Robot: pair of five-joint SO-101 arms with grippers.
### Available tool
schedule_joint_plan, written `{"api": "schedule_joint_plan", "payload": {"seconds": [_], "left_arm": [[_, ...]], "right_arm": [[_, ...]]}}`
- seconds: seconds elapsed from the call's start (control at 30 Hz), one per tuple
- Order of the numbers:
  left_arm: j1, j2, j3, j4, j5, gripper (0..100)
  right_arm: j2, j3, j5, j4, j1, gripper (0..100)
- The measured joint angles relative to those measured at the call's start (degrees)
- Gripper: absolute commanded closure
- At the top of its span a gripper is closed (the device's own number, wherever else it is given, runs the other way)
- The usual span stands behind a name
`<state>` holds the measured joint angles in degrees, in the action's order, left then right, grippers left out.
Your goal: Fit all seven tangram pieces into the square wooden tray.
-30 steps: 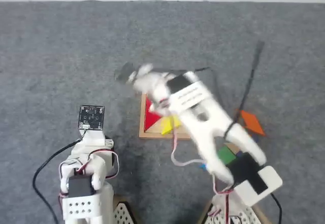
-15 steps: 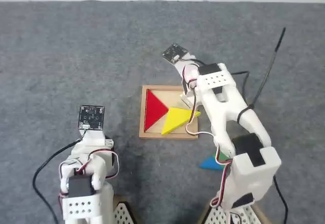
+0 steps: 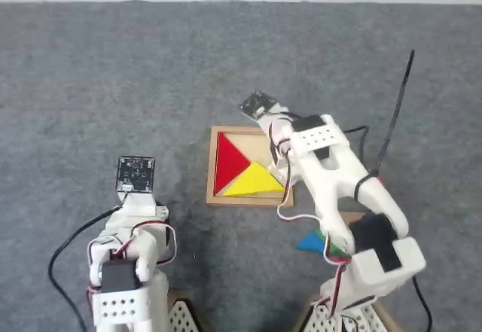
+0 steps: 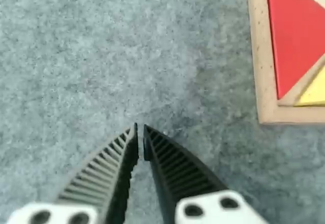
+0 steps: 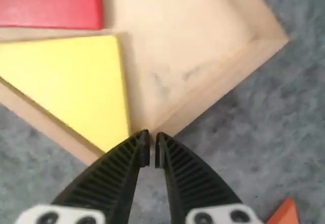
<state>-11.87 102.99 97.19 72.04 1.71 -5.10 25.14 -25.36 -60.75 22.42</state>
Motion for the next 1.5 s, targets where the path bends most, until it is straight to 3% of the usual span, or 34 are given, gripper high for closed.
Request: {"api": "schedule_joint_plan", "payload": {"seconds": [0.2, 0.8, 1.17, 1.3, 1.5], "left_arm": [[0.0, 0.0, 0.0, 0.0, 0.0, 98], [0.0, 0.0, 0.0, 0.0, 0.0, 98], [0.0, 0.0, 0.0, 0.0, 0.0, 98], [0.0, 0.0, 0.0, 0.0, 0.0, 98], [0.0, 0.0, 0.0, 0.0, 0.0, 98]], "right_arm": [[5.9, 2.3, 1.0, 0.0, 2.5, 97.2], [1.8, 4.0, 1.1, 3.1, 12.3, 97.2], [3.6, 4.6, 4.0, 4.3, 14.8, 97.0], [13.3, 5.1, 4.0, -0.7, 8.9, 96.8], [25.1, 12.0, 4.0, -5.5, -5.5, 97.2]]}}
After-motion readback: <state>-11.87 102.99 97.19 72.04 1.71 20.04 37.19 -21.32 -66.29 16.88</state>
